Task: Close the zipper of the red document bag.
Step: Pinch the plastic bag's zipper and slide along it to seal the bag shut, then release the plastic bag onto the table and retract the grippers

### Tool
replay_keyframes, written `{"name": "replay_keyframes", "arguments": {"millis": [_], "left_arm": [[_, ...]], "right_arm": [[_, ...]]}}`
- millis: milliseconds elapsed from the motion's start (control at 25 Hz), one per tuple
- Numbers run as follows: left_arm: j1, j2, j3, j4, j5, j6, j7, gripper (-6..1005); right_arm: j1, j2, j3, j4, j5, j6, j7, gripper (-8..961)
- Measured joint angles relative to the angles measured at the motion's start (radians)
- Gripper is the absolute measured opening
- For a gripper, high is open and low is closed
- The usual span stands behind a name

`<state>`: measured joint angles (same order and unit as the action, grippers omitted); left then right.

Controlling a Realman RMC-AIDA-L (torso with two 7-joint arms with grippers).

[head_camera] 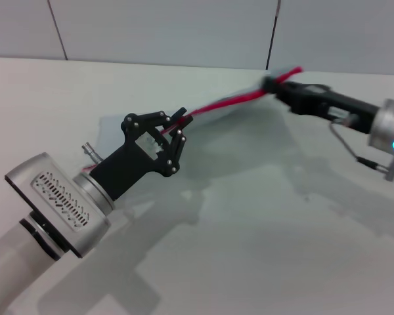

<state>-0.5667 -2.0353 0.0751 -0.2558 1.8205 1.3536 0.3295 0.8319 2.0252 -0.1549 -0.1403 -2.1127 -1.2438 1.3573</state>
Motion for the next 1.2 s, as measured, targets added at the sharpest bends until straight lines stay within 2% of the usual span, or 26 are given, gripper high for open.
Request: {"name": "replay_keyframes", "arguments": {"millis": [280, 480, 920, 1040, 1200], "left_arm": [[0.007, 0.001, 0.002, 0.004, 0.0, -0.003, -0.001, 76], [0.016, 0.001, 0.002, 0.006, 0.0, -0.004, -0.001, 79], [0.018, 0.0, -0.001, 0.007, -0.039, -0.004, -0.001, 90], [0.018, -0.001, -0.001, 0.001, -0.071, -0.004, -0.001, 144], [0.018, 0.0, -0.002, 0.0, -0.084, -0.002, -0.002, 217]], "right_arm": [[-0.11, -0.002, 0.108, -0.116, 0.001, -0.003, 0.046, 41], [-0.16, -0.002, 0.184, -0.144, 0.0, -0.011, 0.047, 42], [-0.195, -0.002, 0.292, -0.174, 0.001, -0.01, 0.041, 44], [-0.203, -0.002, 0.332, -0.178, 0.001, -0.01, 0.034, 45], [-0.205, 0.0, 0.366, -0.176, 0.001, -0.029, -0.019, 136]]}}
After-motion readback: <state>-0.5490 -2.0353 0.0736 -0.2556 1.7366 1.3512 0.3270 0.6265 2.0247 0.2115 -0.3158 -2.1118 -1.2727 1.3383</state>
